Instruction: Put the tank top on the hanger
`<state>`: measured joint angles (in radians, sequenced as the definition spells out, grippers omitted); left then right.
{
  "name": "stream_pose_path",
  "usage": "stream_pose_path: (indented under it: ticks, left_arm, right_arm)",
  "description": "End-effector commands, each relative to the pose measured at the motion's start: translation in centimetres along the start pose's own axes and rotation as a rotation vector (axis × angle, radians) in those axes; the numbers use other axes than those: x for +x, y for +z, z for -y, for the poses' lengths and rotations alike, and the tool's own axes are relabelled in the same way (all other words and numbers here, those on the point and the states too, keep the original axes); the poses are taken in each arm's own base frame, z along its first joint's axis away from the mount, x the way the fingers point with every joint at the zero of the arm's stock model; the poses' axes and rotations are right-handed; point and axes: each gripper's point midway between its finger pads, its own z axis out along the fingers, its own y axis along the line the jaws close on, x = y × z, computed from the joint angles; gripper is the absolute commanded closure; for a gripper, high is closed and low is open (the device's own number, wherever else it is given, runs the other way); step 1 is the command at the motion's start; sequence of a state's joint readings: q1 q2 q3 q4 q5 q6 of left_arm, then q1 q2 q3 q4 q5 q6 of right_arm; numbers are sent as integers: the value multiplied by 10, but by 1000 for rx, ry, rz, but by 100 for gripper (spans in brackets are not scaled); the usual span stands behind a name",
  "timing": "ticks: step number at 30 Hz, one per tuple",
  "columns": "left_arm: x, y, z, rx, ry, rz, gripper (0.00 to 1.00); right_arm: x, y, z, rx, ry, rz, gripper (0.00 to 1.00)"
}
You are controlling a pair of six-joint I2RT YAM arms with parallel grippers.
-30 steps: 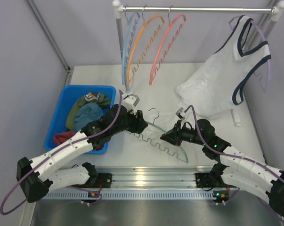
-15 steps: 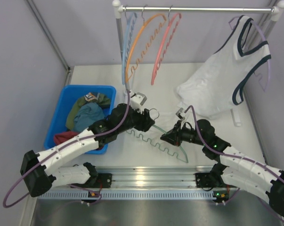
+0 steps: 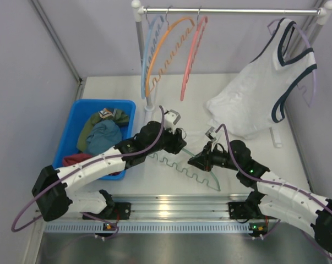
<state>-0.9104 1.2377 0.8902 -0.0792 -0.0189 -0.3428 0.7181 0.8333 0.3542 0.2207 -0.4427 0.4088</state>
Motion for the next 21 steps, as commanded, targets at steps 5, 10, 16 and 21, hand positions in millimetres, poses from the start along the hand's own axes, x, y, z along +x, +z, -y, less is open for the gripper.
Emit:
stream_pose_path:
  ticks: [5, 10, 16, 21]
  left_arm:
    - [-30, 9, 15, 27, 29, 108, 55]
    - [-29, 13, 16, 15, 38, 111, 70]
    - [-28, 17, 16, -15, 79, 94, 100]
    - [-30, 17, 19, -30, 119, 103, 100]
  right_arm:
    - [-29, 2, -18, -73, -67, 102, 100]
    - [-29, 2, -19, -73, -69, 104, 100]
    - [-25, 3, -13, -46, -59, 90, 100]
    - [-21, 2, -4, 10, -42, 63, 98]
